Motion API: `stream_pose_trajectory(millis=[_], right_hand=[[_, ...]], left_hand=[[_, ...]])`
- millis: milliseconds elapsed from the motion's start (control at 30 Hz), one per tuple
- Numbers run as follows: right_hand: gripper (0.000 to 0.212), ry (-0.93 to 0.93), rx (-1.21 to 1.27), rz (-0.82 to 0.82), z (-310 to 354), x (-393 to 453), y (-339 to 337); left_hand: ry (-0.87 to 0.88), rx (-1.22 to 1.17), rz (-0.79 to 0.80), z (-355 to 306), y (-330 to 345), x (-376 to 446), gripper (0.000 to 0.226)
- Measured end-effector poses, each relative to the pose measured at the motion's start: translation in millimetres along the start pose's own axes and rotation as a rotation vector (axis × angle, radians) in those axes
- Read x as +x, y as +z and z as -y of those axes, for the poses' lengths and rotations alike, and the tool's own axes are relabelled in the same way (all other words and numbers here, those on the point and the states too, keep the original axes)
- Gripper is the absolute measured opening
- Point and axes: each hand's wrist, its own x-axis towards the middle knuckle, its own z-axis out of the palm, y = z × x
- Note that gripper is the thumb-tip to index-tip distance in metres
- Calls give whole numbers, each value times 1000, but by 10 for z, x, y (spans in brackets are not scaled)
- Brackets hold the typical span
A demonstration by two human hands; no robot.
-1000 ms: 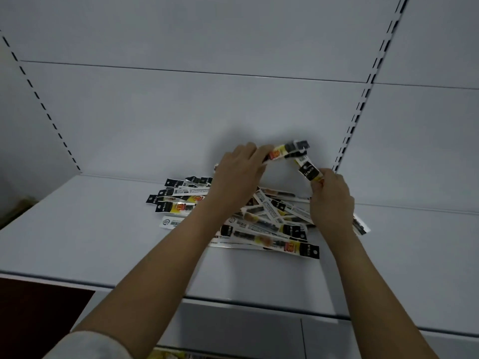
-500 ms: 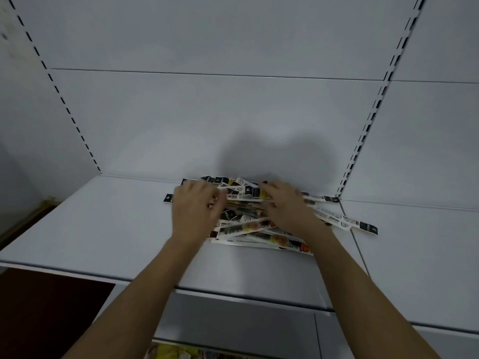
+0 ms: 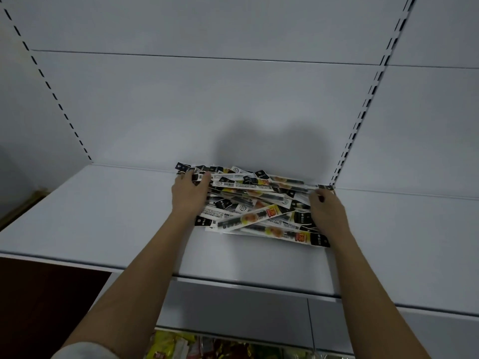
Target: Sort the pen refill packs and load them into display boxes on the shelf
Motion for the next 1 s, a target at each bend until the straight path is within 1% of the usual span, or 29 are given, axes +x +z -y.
stream_pose_trajectory(millis=[67, 100, 133, 200, 233, 267, 300, 367, 433, 467, 500, 533, 567, 600, 667, 700, 733, 767, 800, 833, 867, 900, 933, 1000], right_hand=[[30, -71, -6, 99, 74, 13, 49], [30, -96, 9, 117, 106, 21, 52], [32, -107, 40, 101, 121, 47, 52], [34, -92, 124, -22, 102, 103, 11], [35, -74, 112, -118, 81, 161, -10], [37, -45, 73, -173, 38, 238, -21], [40, -2, 46, -181, 37, 274, -34], [45, 79, 24, -84, 31, 358, 18], [49, 78, -24, 41, 106, 357, 69], [47, 60, -16, 99, 145, 338, 90], [45, 51, 4, 159, 188, 303, 100], [46, 25, 17, 191, 196, 296, 109], [48, -3, 12, 196, 210, 285, 97], [52, -39, 6, 171, 208, 271, 72], [59, -176, 3, 132, 261, 153, -14], [63, -268, -12, 147, 293, 81, -48], [67, -346, -51, 196, 304, 20, -63], [70, -405, -114, 269, 311, -37, -59], [73, -441, -189, 340, 297, -69, -37], [73, -461, -261, 400, 272, -79, 1], [69, -472, -323, 440, 231, -64, 53], [63, -474, -360, 460, 199, -47, 104], [59, -466, -373, 462, 170, -23, 151], [53, -446, -361, 420, 166, 4, 215]], left_hand=[[41, 8, 48, -37, 45, -32, 62], [74, -16, 49, -51, 40, -55, 58], [92, -50, 25, -41, 18, -60, 60], [91, -81, -79, 22, -45, -20, 69], [76, -74, -127, 55, -71, 9, 71], [52, -59, -156, 72, -86, 41, 71], [46, -47, -151, 76, -82, 83, 72], [68, -31, -68, 22, -41, 132, 67], [81, -54, 36, -57, 26, 130, 54], [77, -81, 79, -77, 53, 121, 50], [78, -110, 117, -85, 71, 115, 50], [72, -105, 148, -89, 71, 99, 57], [81, -65, 161, -90, 60, 89, 68], [111, 28, 137, -80, 33, 80, 76], [243, 245, 20, -100, -68, -49, 80], [377, 275, -13, -143, -137, -179, 81], [549, 263, 32, -190, -185, -327, 84], [714, 257, 156, -260, -209, -514, 89], [850, 305, 322, -283, -170, -678, 97], [956, 430, 472, -292, -99, -841, 106], [1027, 585, 566, -270, -6, -957, 113], [1068, 715, 603, -251, 75, -1026, 115], [1090, 785, 591, -218, 145, -1034, 114], [1109, 774, 482, -148, 225, -901, 103]])
